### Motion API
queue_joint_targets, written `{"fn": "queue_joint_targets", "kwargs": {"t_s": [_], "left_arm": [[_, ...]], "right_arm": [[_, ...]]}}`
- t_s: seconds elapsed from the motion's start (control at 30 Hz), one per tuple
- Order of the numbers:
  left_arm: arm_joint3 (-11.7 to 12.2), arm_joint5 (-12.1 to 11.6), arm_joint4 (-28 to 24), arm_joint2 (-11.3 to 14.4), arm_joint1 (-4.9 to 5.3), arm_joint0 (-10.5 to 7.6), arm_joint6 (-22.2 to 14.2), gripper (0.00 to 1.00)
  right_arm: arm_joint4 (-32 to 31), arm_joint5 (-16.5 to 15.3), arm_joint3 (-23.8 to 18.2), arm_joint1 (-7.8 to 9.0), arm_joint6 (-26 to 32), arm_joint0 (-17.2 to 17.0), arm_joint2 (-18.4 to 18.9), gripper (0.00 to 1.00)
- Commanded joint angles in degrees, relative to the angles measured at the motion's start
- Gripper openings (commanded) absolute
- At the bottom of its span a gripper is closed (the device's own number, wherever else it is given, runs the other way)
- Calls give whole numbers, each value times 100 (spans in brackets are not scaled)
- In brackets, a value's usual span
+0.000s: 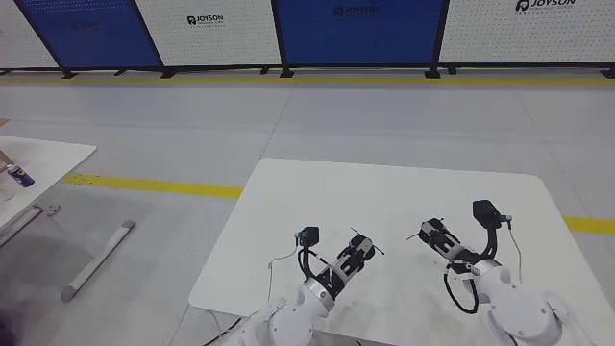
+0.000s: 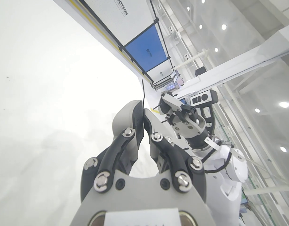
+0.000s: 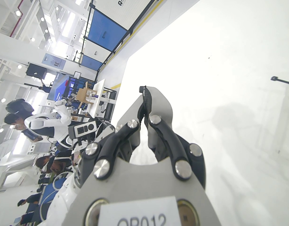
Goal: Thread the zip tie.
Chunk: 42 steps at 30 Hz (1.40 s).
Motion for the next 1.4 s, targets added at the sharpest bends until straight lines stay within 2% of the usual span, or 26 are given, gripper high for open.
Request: {"fn": "queue_joint_targets", "kwargs": {"t_s": [0.0, 0.17, 0.3, 0.37, 0.47, 0.5, 0.73, 0.8, 0.97, 1.07, 1.37], "left_arm": [[-1, -4, -8, 0, 0, 2, 5, 0], [-3, -2, -20, -2, -1, 1, 10, 0], [10, 25, -268, -41, -36, -33, 224, 0], [86, 10, -320, -62, -51, -85, 293, 0], [338, 19, -223, -101, -69, -229, 413, 0], [382, 50, -235, -75, -75, -249, 344, 0], [389, 50, -243, -74, -77, -265, 310, 0], [389, 50, -243, -74, -77, -265, 310, 0], [389, 50, -243, -74, -77, -265, 310, 0], [389, 50, -243, -74, -77, -265, 310, 0], [389, 50, -243, -74, -77, -265, 310, 0]], "right_arm": [[0, 0, 0, 0, 0, 0, 0, 0], [0, 0, 0, 0, 0, 0, 0, 0], [0, 0, 0, 0, 0, 0, 0, 0], [0, 0, 0, 0, 0, 0, 0, 0], [0, 0, 0, 0, 0, 0, 0, 0], [0, 0, 0, 0, 0, 0, 0, 0], [7, -24, -7, -2, -3, -7, -5, 0], [221, -278, -69, -12, 89, -87, 7, 0], [131, -546, -321, -35, -292, -416, -45, 0], [-122, -552, -410, -61, -586, -527, -154, 0], [-134, -548, -420, -64, -606, -531, -157, 0]]}}
